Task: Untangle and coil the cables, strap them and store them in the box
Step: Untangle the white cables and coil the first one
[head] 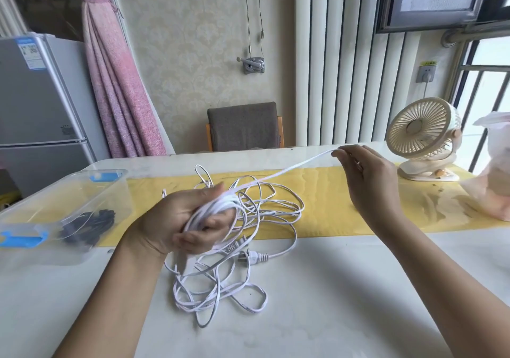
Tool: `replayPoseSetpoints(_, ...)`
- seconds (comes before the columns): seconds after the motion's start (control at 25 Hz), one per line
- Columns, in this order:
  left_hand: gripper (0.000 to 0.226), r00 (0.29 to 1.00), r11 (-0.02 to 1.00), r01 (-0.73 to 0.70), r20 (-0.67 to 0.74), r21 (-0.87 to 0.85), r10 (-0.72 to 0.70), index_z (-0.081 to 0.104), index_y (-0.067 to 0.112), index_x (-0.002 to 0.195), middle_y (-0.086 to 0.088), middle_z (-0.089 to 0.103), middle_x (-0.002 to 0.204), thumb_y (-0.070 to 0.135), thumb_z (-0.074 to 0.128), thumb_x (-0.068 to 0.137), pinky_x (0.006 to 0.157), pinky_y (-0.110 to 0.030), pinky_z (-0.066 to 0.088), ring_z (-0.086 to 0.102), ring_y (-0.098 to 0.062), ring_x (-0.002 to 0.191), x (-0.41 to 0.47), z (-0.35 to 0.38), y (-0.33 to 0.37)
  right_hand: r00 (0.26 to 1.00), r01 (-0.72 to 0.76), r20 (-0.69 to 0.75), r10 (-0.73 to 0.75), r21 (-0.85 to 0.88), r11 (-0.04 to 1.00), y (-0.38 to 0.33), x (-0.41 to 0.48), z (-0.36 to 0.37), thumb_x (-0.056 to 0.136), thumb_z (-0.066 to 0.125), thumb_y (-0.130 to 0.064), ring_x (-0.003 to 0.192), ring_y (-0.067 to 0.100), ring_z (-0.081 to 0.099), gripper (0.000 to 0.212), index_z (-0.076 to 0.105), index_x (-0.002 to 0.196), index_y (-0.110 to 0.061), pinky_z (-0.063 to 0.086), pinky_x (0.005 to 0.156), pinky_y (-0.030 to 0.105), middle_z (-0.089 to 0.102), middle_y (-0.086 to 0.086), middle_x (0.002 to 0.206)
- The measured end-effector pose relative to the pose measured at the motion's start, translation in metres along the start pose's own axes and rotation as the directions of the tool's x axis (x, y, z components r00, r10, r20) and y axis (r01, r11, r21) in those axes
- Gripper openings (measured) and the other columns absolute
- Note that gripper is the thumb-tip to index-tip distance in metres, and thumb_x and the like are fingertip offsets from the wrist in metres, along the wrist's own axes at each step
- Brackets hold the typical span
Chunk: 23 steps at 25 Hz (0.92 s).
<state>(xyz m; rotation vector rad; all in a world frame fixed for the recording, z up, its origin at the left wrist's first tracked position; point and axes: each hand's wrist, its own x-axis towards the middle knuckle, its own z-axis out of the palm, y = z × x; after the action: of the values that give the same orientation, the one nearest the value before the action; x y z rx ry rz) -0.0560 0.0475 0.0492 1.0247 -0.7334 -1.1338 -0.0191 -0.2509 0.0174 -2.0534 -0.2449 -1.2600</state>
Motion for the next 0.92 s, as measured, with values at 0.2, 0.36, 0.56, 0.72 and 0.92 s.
replayPoseSetpoints(0.2, 0.027, 0.864, 0.749, -0.465, -0.058, -0.472, 0.500, 0.042, 0.015, 0.079, 0.004, 0.030, 0.045, 0.026, 0.023, 0.097, 0.040, -0.019, 0.019, 0.022, -0.005, 0.035, 0.002, 0.003, 0.005, 0.971, 0.137, 0.209, -0.111, -0.113, 0.984, 0.000, -0.016, 0.017, 0.093, 0.051, -0.032, 0.058, 0.030, 0.056, 0.026, 0.069, 0.088, -0.014, 0.045, 0.050, 0.035, 0.063, 0.004, 0.069)
replayPoseSetpoints(0.36, 0.018, 0.715, 0.479, -0.685, -0.378, -0.550, 0.588, 0.047, 0.009, 0.086, -0.004, 0.041, 0.059, 0.005, 0.030, 0.086, 0.049, -0.023, 0.028, 0.028, -0.007, 0.042, -0.005, -0.009, 0.003, 0.917, 0.219, 0.358, -0.178, -0.078, 0.973, -0.007, -0.031, 0.030, 0.092, 0.057, -0.029, 0.060, 0.029, 0.057, 0.018, 0.070, 0.089, -0.017, 0.046, 0.048, 0.034, 0.063, 0.003, 0.068)
replayPoseSetpoints(0.56, 0.020, 0.576, 0.343, -0.817, -0.620, -0.464, 0.532, 0.048, 0.005, 0.095, -0.016, 0.053, 0.068, -0.001, 0.032, 0.085, 0.059, -0.026, 0.034, 0.039, -0.013, 0.054, -0.025, -0.028, 0.007, 0.701, 0.257, 0.689, -0.185, -0.003, 0.966, -0.004, -0.041, 0.035, 0.096, 0.048, -0.038, 0.070, 0.029, 0.045, 0.033, 0.066, 0.092, -0.011, 0.042, 0.061, 0.037, 0.062, 0.010, 0.075)
replayPoseSetpoints(0.72, 0.016, 0.437, 0.297, -0.900, -0.665, -0.320, 0.606, 0.047, 0.001, 0.101, -0.015, 0.055, 0.080, 0.004, 0.033, 0.094, 0.070, -0.030, 0.041, 0.051, -0.024, 0.065, -0.039, -0.035, 0.014, 0.663, 0.281, 0.708, -0.243, 0.065, 0.958, -0.015, -0.040, 0.032, 0.096, 0.047, -0.039, 0.070, 0.027, 0.040, 0.031, 0.066, 0.096, -0.014, 0.043, 0.060, 0.036, 0.061, 0.011, 0.077)
replayPoseSetpoints(0.92, 0.015, 0.039, 0.400, -0.865, -0.754, 0.303, 0.656, 0.052, 0.007, 0.098, 0.002, 0.058, 0.075, 0.018, 0.040, 0.096, 0.064, -0.019, 0.046, 0.053, -0.008, 0.060, -0.029, -0.037, 0.015, 0.599, 0.400, 0.687, -0.411, 0.188, 0.897, -0.043, -0.044, 0.026, 0.093, 0.047, -0.038, 0.065, 0.022, 0.051, 0.028, 0.070, 0.093, -0.023, 0.047, 0.054, 0.035, 0.062, 0.001, 0.070)
